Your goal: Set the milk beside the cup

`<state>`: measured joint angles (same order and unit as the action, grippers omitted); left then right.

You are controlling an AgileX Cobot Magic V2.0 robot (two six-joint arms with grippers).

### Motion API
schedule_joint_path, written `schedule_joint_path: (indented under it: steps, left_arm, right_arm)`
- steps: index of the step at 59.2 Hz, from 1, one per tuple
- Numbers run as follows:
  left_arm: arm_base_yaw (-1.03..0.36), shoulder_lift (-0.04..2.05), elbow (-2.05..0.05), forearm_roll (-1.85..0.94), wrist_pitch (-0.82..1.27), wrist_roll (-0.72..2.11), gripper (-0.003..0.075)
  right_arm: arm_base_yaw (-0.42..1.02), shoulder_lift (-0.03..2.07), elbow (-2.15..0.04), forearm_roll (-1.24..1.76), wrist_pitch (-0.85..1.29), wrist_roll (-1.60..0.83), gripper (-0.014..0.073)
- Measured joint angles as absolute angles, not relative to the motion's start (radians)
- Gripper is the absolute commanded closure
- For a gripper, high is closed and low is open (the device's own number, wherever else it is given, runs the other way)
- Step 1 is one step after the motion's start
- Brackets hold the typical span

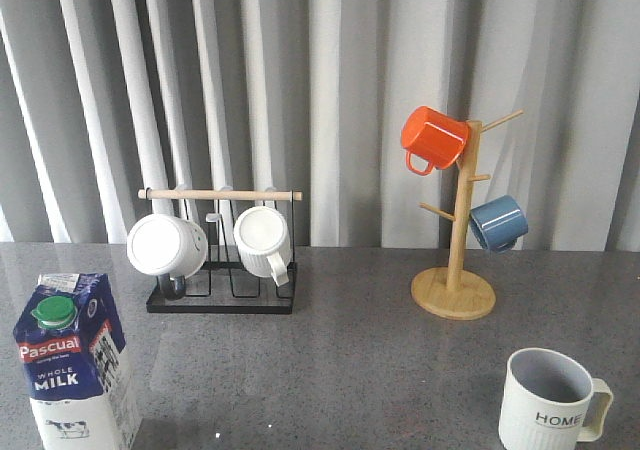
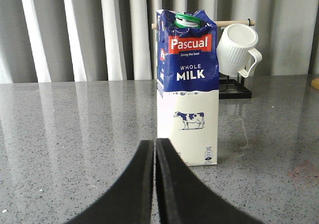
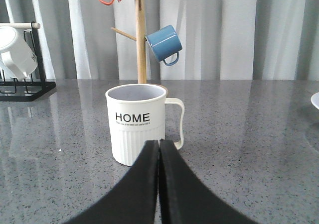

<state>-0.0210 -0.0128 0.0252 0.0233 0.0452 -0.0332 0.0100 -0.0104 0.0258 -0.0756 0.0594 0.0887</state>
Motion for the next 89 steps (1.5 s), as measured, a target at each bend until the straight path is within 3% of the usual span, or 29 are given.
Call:
schedule_joint_path:
  steps: [42,65,77,89]
  left_arm:
    - [-0.021,-0.013,0.025,0.023,0.045,-0.033,0.0727]
    - [-0.021,-0.013,0.014,0.015,-0.017,-0.056,0.0727]
    - [-0.021,0.027,-0.166,0.0,0.023,-0.083,0.0727]
    - [-0.021,0.284,-0.48,0.0,0.215,-0.082,0.0727]
  right_arm:
    - [0.01,-0.01,0.026,-0.081,0.061,0.085,0.0599]
    - [0.01,-0.01,0.017,-0.089,-0.1,0.043,0.0599]
    - [0.01,0.044,-0.173,-0.068,-0.011,-0.007,0.0599]
    - [0.01,0.218,-0.392,-0.077,0.174,-0.031,0.0599]
